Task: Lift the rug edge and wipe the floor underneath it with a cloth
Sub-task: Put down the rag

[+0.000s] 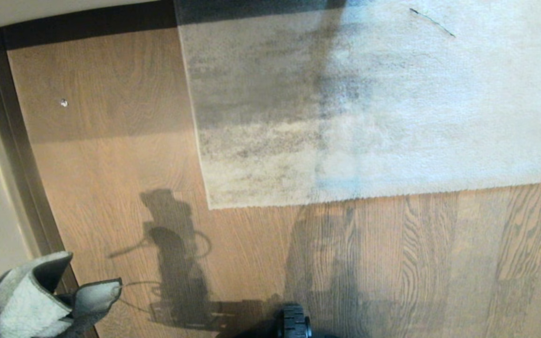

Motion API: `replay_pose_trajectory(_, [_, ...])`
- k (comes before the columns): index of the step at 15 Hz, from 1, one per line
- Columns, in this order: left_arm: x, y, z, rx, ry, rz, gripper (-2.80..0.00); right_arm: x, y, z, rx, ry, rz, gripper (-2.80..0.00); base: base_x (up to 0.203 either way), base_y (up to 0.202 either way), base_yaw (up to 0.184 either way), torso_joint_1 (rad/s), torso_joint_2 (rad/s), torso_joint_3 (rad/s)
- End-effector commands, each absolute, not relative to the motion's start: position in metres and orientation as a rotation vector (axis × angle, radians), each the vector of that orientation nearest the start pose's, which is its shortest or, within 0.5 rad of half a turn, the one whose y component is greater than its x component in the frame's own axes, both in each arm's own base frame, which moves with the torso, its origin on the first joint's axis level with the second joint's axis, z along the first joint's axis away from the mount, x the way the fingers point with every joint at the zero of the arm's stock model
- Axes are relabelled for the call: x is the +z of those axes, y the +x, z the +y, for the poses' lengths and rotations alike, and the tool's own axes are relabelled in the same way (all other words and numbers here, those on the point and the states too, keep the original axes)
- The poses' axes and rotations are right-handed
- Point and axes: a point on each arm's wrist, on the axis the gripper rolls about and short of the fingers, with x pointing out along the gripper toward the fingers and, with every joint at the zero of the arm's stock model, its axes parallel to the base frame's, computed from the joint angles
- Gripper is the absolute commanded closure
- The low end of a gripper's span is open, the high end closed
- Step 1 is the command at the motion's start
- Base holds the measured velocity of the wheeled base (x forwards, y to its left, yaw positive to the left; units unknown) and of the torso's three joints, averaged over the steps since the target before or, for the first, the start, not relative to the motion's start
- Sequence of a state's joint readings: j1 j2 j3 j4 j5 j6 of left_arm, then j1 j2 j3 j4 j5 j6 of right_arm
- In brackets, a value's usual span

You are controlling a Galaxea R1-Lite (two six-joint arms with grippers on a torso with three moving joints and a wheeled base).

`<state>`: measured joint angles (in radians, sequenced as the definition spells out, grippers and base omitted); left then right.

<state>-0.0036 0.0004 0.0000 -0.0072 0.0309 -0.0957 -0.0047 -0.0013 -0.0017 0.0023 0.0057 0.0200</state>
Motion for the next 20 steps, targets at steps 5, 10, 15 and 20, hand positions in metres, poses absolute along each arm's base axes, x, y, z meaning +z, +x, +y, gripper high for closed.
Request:
replay_pose_trajectory(5, [0.0763,-0.0228,0.0008,0.026,-0.097,-0.009,0.00,0.0758,-0.0228,0.0003,0.002,0.020,0.002,0.00,0.000,0.000,0.000,0.000,0.00,0.000])
replay_pose_trajectory(10, [0.0763,-0.0228,0.0008,0.029,-0.097,-0.009,0.00,0.0757,-0.0229,0.0002,0.003,0.021,0.000,0.00,0.000,0.000,0.000,0.000,0.00,0.000])
replay_pose_trajectory(15, [0.0764,-0.0228,0.0008,0.027,-0.101,-0.011,0.00,0.0757,-0.0229,0.0002,0.003,0.021,0.000,0.00,0.000,0.000,0.000,0.000,0.00,0.000])
replay_pose_trajectory(20, [0.0769,-0.0204,0.0008,0.030,-0.100,0.022,0.00,0.0757,-0.0229,0.0002,0.003,0.021,0.000,0.00,0.000,0.000,0.000,0.000,0.00,0.000])
